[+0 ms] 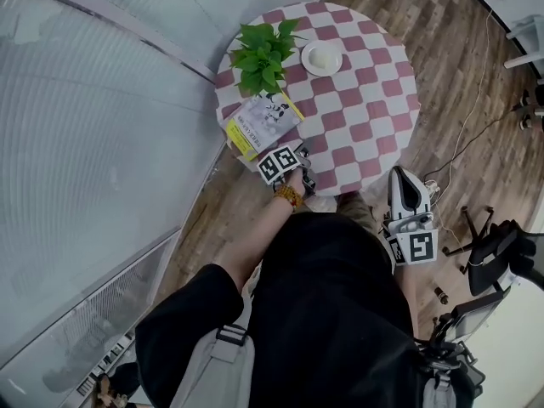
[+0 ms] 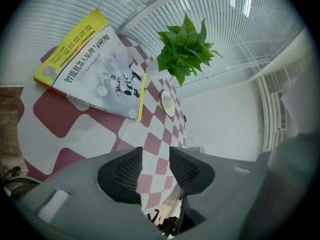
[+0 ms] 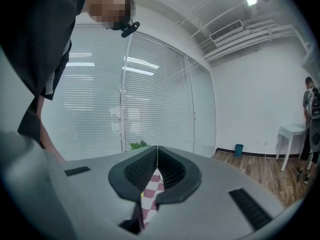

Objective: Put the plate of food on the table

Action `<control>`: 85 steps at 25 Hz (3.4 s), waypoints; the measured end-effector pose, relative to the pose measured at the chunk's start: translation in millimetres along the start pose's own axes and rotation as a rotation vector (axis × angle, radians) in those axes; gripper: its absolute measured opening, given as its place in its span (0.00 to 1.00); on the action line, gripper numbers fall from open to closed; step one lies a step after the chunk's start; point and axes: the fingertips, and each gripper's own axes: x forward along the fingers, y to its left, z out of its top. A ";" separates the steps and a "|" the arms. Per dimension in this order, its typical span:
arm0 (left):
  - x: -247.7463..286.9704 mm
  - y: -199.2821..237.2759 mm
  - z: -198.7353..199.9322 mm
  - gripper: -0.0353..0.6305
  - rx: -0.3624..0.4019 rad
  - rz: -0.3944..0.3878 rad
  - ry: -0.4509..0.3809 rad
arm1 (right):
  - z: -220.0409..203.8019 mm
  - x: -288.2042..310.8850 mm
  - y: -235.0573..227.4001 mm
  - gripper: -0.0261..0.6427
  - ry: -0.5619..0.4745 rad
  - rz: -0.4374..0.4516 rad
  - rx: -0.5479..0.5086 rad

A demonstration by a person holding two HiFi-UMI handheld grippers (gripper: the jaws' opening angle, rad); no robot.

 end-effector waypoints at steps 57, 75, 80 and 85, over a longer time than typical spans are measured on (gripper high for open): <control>-184.1 -272.0 23.9 0.08 1.358 -0.685 -0.279 | 46.2 83.1 75.6 0.06 -0.140 0.160 -0.061; -150.3 -188.7 8.1 0.08 1.292 -0.594 -0.180 | -30.8 81.1 96.1 0.06 -0.006 0.193 0.007; -141.7 -168.6 5.8 0.08 1.272 -0.562 -0.153 | -52.7 81.3 95.5 0.06 0.037 0.186 0.027; -134.0 -152.2 2.3 0.08 1.265 -0.535 -0.126 | -79.7 80.7 100.4 0.06 0.103 0.199 0.032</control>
